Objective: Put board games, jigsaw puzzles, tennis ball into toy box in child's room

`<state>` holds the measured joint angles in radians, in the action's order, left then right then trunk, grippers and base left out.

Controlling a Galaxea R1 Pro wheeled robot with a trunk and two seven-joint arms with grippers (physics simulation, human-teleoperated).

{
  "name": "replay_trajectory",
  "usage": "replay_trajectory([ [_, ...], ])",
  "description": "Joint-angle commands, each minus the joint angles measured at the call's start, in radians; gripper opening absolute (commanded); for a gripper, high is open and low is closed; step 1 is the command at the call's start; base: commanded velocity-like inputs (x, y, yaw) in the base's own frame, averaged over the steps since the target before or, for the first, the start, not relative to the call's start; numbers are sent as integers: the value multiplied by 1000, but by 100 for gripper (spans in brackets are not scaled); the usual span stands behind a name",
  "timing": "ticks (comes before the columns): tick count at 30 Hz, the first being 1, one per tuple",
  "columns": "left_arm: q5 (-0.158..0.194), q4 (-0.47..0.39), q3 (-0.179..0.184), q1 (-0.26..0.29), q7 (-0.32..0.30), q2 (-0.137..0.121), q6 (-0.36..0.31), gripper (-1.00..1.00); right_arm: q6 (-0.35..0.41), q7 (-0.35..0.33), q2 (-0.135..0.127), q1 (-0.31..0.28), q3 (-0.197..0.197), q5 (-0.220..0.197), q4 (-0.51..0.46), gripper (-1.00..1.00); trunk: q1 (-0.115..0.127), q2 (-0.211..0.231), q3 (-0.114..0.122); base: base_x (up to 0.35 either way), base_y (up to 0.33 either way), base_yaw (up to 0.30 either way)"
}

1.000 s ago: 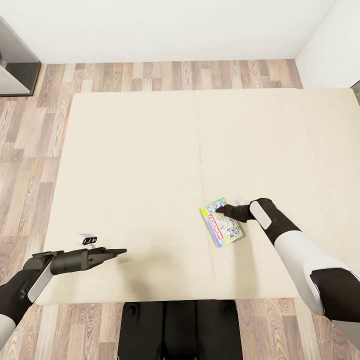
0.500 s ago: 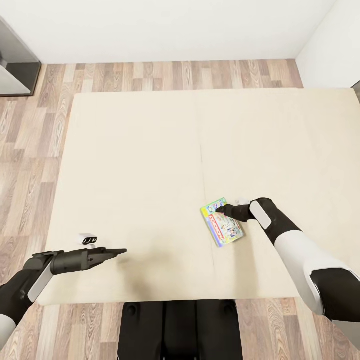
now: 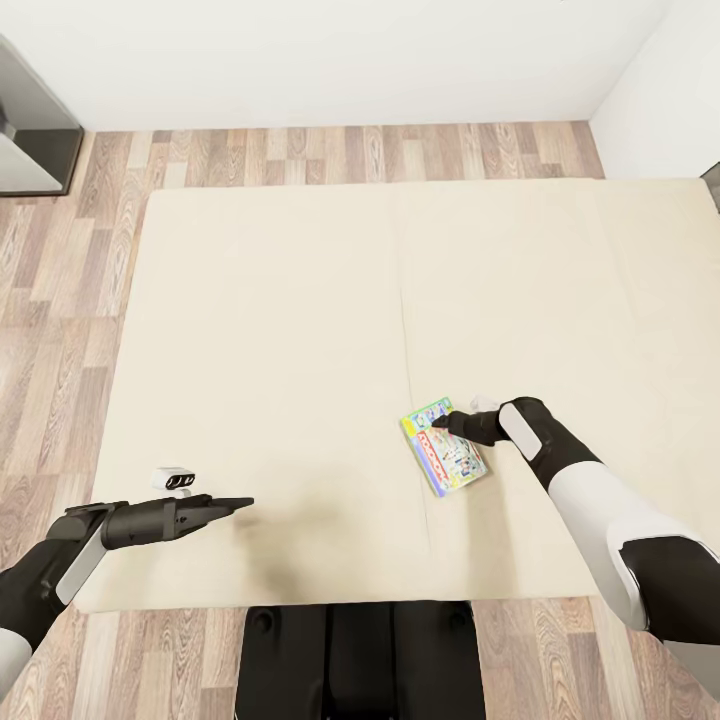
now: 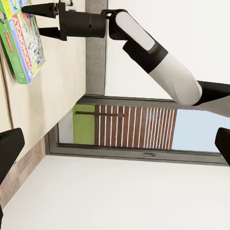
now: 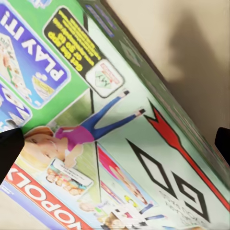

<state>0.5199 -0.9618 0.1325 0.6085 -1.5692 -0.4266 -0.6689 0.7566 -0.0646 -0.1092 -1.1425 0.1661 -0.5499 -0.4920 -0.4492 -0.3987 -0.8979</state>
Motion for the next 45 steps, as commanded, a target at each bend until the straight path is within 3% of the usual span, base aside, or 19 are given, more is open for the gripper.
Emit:
replay_trajectory([
  [1,6,0,4,1,-2,-1,-11,100,3,-5,-1,0,4,28,0,100,-1,-1,-1,0,0,-5],
  [45,6,0,4,1,-2,-3,-11,100,1,-1,0,0,3,28,0,100,-1,-1,14,0,0,0],
])
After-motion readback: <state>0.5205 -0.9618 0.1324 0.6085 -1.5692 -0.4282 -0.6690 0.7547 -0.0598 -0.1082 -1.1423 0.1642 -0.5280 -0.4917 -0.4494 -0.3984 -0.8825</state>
